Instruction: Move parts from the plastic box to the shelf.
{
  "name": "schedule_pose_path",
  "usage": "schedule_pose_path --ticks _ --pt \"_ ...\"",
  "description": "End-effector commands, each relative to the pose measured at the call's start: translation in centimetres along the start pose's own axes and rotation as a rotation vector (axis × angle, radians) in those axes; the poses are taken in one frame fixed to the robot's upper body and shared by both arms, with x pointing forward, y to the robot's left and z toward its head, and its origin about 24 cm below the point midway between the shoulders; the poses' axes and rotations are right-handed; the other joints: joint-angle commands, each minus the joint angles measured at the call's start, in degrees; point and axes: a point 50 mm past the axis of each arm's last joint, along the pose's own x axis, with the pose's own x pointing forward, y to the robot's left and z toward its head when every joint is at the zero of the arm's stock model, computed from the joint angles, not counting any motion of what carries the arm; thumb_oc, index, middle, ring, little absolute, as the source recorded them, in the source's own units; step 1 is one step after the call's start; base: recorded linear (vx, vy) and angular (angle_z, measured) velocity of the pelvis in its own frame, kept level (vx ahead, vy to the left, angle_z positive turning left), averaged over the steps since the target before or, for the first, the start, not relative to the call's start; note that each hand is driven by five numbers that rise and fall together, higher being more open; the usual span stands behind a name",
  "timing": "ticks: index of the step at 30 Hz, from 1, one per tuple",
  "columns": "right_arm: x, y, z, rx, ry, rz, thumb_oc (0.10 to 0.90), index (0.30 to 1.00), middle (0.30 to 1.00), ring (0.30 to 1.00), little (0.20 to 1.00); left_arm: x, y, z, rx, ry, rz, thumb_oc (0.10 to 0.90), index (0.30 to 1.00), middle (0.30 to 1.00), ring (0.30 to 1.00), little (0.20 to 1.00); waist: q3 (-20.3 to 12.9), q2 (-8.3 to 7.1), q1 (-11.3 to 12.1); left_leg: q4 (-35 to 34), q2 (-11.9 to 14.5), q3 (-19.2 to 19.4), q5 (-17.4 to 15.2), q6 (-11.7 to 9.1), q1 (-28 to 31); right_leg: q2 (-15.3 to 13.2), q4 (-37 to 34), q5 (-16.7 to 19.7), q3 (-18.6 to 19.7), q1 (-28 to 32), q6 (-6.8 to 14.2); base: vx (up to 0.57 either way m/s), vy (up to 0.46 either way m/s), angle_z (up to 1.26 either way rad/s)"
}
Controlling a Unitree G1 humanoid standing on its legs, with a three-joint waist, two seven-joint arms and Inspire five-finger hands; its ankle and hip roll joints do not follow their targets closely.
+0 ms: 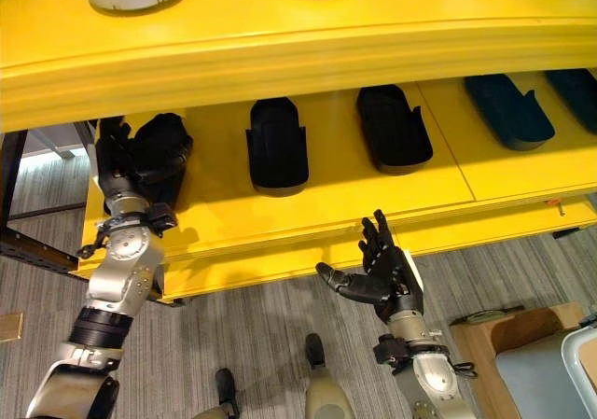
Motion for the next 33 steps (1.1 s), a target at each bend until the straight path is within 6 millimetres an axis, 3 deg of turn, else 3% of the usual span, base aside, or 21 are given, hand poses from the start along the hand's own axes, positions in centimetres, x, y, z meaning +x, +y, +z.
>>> schedule_pose_path --ticks 1,9,18,28,33 --pt "0.9 0.2 5.1 -0.041 -0.268 0.061 0.900 1.000 1.000 1.000 1.000 2.1 0.8 6.3 0.055 -0.340 -0.027 0.900 1.000 1.000 1.000 1.000 -2.9 -1.33 0.2 3.6 2.1 0.3 -2.0 -0.3 -0.6 -2.2 1.8 -8.1 -1.2 4.8 0.6 0.00 0.000 0.00" --pt "0.6 -0.6 4.9 -0.017 -0.258 0.068 0.900 1.000 1.000 1.000 1.000 2.2 4.2 5.5 0.434 -0.365 -0.154 0.900 1.000 1.000 1.000 1.000 -2.6 -1.19 0.6 3.9 2.2 0.3 -2.0 -0.5 -1.0 -2.2 2.0 -7.9 -1.2 4.5 0.7 0.00 0.000 0.00" --pt "0.6 -0.9 4.9 -0.001 -0.259 0.094 0.900 1.000 1.000 1.000 1.000 1.5 7.7 4.5 0.828 -0.384 -0.180 0.900 1.000 1.000 1.000 1.000 -2.0 -1.51 1.1 4.4 2.6 0.4 -2.1 -0.7 -1.4 -2.2 2.2 -7.7 -1.1 4.1 0.8 -0.01 0.002 -0.01" --pt "0.4 -1.0 4.9 0.007 -0.264 0.109 0.900 1.000 1.000 1.000 1.000 1.5 10.0 4.0 0.992 -0.344 -0.229 0.900 1.000 1.000 1.000 1.000 -1.2 -1.69 1.7 4.7 2.8 0.4 -1.8 -0.8 -2.1 -2.2 2.4 -7.5 -1.3 3.6 1.0 0.00 0.000 0.00" --pt "0.5 -1.0 5.0 0.014 -0.270 0.116 0.900 1.000 1.000 1.000 1.000 1.7 10.1 3.5 1.027 -0.328 -0.241 0.900 1.000 1.000 1.000 1.000 -0.7 -1.88 1.6 5.1 2.8 0.2 -1.8 -0.9 -2.4 -2.2 2.5 -7.4 -1.4 3.4 1.0 0.00 0.000 0.00"
